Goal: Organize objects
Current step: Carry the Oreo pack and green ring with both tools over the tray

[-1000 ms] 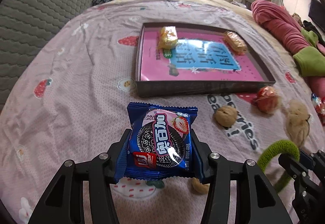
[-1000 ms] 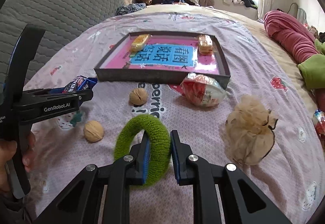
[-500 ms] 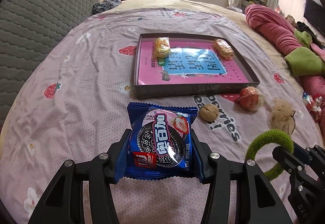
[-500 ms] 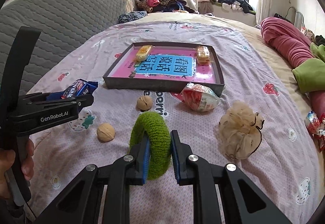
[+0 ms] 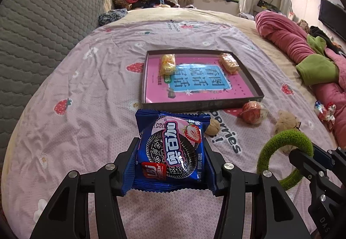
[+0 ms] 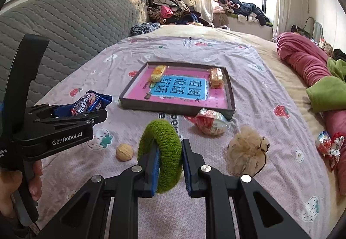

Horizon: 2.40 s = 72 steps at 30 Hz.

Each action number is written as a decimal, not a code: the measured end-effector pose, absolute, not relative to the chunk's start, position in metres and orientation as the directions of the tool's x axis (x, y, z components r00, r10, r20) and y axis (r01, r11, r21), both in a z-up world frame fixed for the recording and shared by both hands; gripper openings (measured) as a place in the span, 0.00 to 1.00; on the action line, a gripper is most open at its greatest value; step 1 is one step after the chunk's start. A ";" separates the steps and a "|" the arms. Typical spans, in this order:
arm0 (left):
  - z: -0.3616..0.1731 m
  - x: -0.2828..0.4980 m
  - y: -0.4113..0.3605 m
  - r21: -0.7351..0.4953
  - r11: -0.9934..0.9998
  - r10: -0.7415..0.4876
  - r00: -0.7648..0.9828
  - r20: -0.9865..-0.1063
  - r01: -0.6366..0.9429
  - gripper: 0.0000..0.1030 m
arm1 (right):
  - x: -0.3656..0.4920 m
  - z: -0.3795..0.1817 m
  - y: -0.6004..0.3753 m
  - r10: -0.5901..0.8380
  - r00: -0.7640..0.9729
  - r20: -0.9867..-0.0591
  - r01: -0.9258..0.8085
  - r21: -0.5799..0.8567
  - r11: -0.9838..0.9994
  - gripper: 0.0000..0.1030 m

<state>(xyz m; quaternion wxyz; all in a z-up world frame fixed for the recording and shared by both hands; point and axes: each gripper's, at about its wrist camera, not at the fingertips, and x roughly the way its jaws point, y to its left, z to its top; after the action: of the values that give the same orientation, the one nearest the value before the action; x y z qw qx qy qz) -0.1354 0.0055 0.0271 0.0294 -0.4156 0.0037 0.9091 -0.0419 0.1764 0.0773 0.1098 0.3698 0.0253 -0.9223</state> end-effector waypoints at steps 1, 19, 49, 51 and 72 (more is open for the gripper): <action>0.030 -0.134 0.005 -0.020 -0.998 0.053 -0.657 -0.752 -0.057 0.53 | -0.041 0.079 0.177 -0.183 -0.705 -0.685 0.221 0.034 -0.975 0.19; 0.069 -0.132 0.004 -0.016 -0.998 0.051 -0.708 -0.704 -0.056 0.53 | -0.045 0.123 0.168 -0.180 -0.757 -0.628 0.233 -0.002 -0.973 0.19; 0.086 -0.209 0.018 0.006 -0.998 0.036 -0.736 -0.676 -0.055 0.53 | -0.125 0.146 0.183 -0.152 -0.794 -0.589 0.207 -0.027 -0.978 0.19; 0.087 -0.214 0.019 0.009 -0.999 0.034 -0.737 -0.675 -0.054 0.53 | -0.129 0.149 0.184 -0.148 -0.798 -0.583 0.204 -0.030 -0.978 0.19; 0.102 -0.266 0.017 0.034 -0.999 0.002 -0.761 -0.649 -0.032 0.53 | -0.183 0.159 0.197 -0.127 -0.823 -0.553 0.173 -0.031 -0.984 0.19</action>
<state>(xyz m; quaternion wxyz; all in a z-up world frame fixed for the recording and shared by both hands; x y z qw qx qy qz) -0.2663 0.0167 0.1018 0.0090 -0.3459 0.0212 0.9380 -0.1829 0.1966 0.1591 0.0786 0.2866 0.0400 -0.9540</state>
